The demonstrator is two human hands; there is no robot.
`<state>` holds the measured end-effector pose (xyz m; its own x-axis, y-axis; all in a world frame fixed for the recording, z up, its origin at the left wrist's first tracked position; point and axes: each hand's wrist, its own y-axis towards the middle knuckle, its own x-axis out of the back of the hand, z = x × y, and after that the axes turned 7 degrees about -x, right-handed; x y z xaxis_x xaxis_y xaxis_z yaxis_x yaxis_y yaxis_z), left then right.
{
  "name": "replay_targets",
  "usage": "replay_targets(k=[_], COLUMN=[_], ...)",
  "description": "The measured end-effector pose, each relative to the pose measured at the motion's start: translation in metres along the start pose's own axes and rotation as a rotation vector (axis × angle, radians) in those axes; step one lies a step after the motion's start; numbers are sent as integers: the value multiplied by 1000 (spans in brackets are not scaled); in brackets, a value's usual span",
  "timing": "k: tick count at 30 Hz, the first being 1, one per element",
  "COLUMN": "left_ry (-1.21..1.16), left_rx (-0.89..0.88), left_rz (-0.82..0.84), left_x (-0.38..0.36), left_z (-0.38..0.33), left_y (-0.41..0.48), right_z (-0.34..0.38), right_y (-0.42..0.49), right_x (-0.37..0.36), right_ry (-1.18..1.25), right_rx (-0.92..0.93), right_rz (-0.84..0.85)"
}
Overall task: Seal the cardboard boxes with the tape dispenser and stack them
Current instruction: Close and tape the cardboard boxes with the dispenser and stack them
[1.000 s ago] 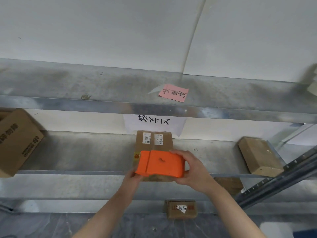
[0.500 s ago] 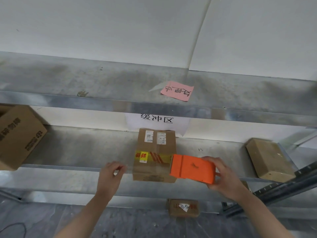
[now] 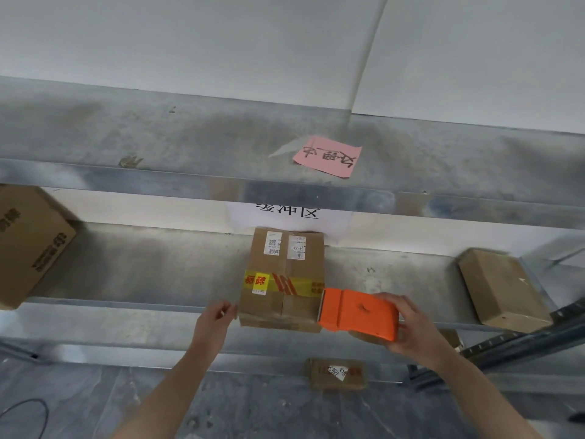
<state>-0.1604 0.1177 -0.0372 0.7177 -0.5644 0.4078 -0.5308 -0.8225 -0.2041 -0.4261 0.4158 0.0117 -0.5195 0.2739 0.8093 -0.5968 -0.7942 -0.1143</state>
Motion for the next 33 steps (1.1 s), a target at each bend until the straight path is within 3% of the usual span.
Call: replay_targets(k=[5, 7, 9, 11, 13, 15, 19, 33], left_ry=[-213, -194, -175, -202, 20, 288, 367, 495], left_rx=[144, 173, 43, -234, -411, -501, -607, -649], left_rz=[-56, -109, -131, 42, 360, 496, 452, 405], left_x=[-28, -31, -21, -8, 0, 3, 5, -4], left_z=[4, 6, 2, -8, -15, -12, 1, 3], left_y=[12, 15, 14, 10, 6, 6, 14, 16], right_z=[-8, -8, -7, -7, -8, -9, -16, -53], right_y=[5, 7, 9, 9, 8, 6, -2, -24], right_x=[-9, -10, -9, -8, -9, -10, -5, 61], right_ry=[77, 99, 107, 99, 95, 85, 57, -92], right_rx=[-17, -8, 1, 23, 34, 46, 93, 102], right_rz=[-7, -20, -16, -6, 2, 5, -45, -59])
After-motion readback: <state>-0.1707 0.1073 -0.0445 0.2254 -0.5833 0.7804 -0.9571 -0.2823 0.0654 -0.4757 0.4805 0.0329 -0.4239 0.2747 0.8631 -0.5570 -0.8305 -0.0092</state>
